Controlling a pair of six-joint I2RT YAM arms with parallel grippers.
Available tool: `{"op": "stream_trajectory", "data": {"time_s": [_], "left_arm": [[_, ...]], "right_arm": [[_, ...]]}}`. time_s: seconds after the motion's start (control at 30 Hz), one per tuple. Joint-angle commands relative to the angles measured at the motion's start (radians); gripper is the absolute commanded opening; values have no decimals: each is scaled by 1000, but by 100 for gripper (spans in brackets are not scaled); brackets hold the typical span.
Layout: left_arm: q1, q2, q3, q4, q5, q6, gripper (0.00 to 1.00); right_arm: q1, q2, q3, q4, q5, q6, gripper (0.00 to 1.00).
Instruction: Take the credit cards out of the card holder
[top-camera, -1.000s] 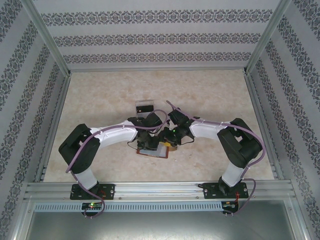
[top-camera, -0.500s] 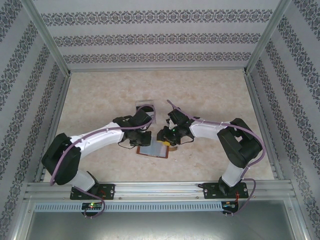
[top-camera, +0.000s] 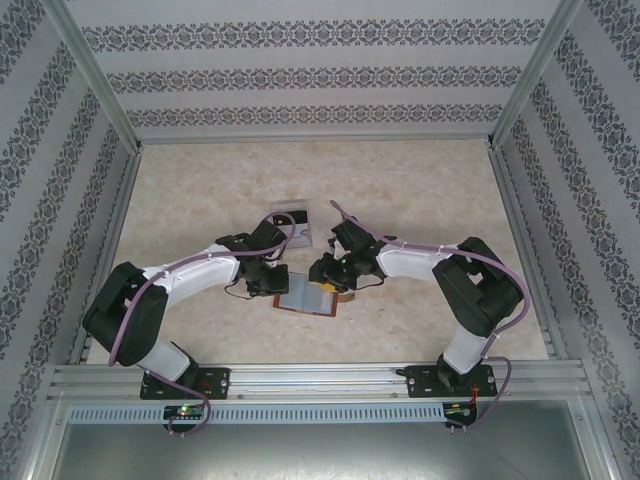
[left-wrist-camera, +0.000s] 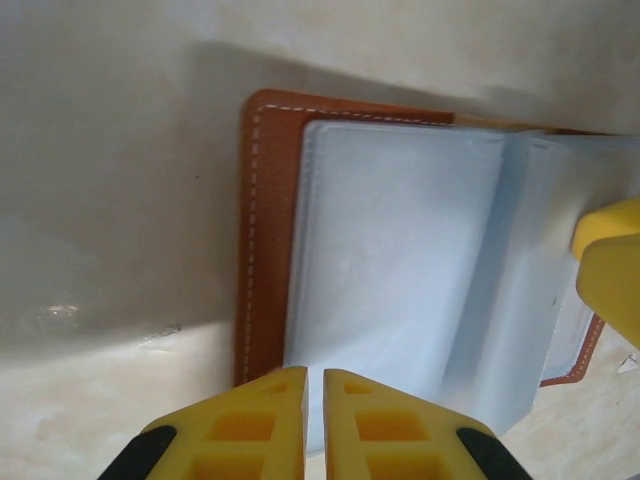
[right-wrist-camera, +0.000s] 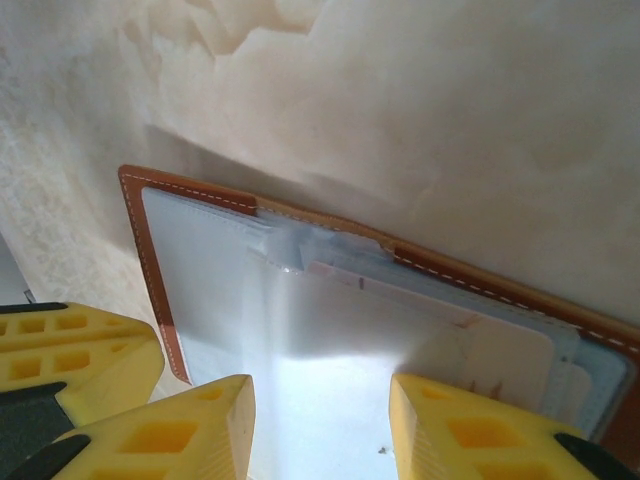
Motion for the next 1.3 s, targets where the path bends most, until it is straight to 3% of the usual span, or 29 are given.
{"op": "stream_trajectory", "data": {"time_s": [0.0,0.2,0.47,0.9,1.27], "left_arm": [[21,-37,-22,40,41,7,12],[23,-77,-55,111,167,-10,14],[5,-102,-120,230,297,-69,26],[-34,45,-100,212,302,-29,32],[-35,51,-103,192,269,-37,22]], "right_arm": [[18,32,35,13,-9,17,41],[35,61,59,20,-8,28,41],[48,84,89,24,-7,38,36],[49,87,99,27,-8,46,31],[36,8,50,-9,31,35,37]]}}
